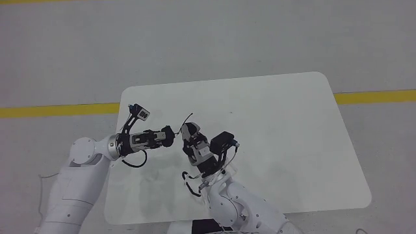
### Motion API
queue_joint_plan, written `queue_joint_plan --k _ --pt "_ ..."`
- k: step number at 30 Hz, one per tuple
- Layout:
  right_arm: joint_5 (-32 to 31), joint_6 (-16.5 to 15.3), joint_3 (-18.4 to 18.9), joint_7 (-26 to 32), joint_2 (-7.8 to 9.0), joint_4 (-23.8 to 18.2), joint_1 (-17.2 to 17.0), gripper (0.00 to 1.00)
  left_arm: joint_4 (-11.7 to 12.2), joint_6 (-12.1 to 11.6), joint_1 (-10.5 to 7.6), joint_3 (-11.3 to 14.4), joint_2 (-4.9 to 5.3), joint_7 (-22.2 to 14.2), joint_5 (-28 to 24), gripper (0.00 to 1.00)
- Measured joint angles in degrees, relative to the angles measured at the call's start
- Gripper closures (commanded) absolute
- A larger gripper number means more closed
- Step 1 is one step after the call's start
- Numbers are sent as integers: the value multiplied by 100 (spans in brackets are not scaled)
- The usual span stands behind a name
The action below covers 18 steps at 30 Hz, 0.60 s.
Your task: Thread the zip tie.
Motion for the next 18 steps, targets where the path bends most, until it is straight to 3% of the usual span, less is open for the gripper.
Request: queue_joint_plan --k 18 --pt "-11 40 -68 172 36 28 42 98 0 0 0 0 0 0 0 100"
